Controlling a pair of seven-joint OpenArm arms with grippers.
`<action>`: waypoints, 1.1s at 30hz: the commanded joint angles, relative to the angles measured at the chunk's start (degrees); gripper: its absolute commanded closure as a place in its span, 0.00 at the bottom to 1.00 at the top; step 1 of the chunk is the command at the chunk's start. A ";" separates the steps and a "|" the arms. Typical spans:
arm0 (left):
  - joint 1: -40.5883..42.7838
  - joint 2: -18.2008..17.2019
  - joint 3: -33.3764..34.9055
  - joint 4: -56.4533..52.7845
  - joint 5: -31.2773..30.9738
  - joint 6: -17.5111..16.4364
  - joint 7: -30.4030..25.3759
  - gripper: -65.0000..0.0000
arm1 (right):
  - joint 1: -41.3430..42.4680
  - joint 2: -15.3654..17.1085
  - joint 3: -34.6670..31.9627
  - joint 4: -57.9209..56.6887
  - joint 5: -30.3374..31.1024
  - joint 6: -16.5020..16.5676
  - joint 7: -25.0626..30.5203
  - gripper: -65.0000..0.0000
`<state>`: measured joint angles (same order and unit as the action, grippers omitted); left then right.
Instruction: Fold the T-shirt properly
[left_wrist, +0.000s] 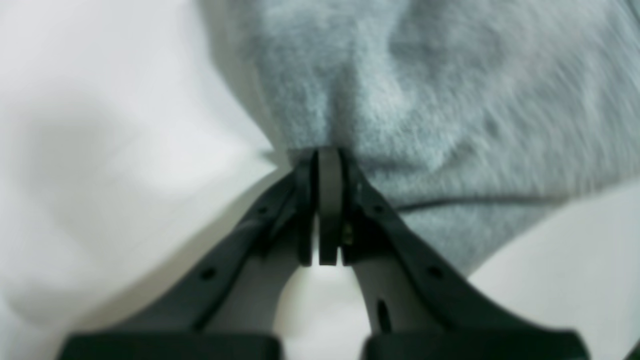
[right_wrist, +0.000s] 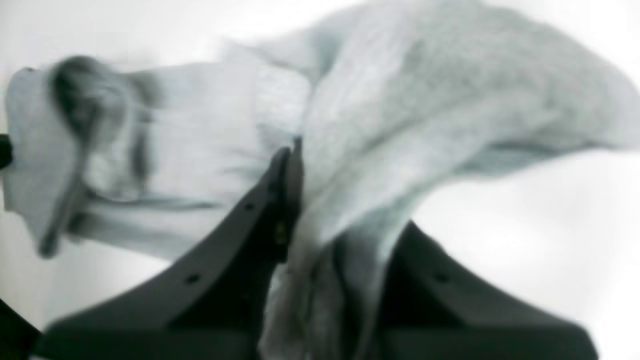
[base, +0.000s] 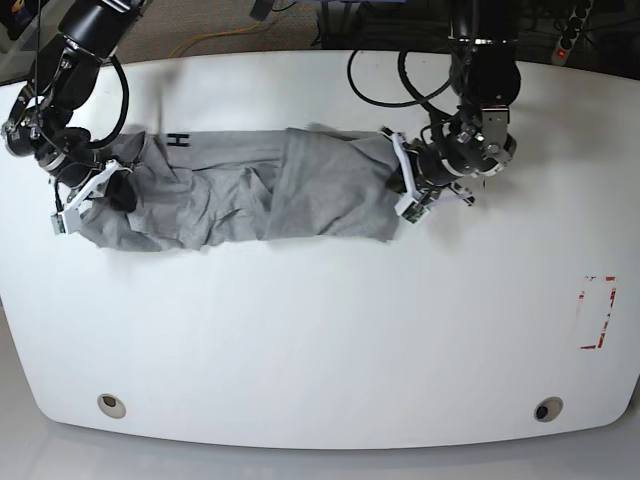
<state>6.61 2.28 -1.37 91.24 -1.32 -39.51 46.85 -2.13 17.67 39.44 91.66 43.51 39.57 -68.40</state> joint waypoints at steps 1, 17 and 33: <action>0.03 2.77 3.08 -1.26 0.14 -0.49 1.90 1.00 | -0.20 0.92 0.08 4.56 1.72 0.43 0.40 0.99; -3.49 6.72 18.82 -9.53 -4.35 6.23 -2.41 1.00 | -0.73 -2.24 -12.32 12.30 -0.82 0.43 0.05 0.98; -4.63 6.72 18.64 -9.70 -4.88 6.50 -2.50 1.00 | -0.73 -3.39 -25.16 16.17 -12.17 0.43 -0.04 0.69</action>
<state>2.42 8.69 17.19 81.19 -6.94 -33.23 43.64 -3.51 14.11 15.25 106.15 32.49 39.68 -69.23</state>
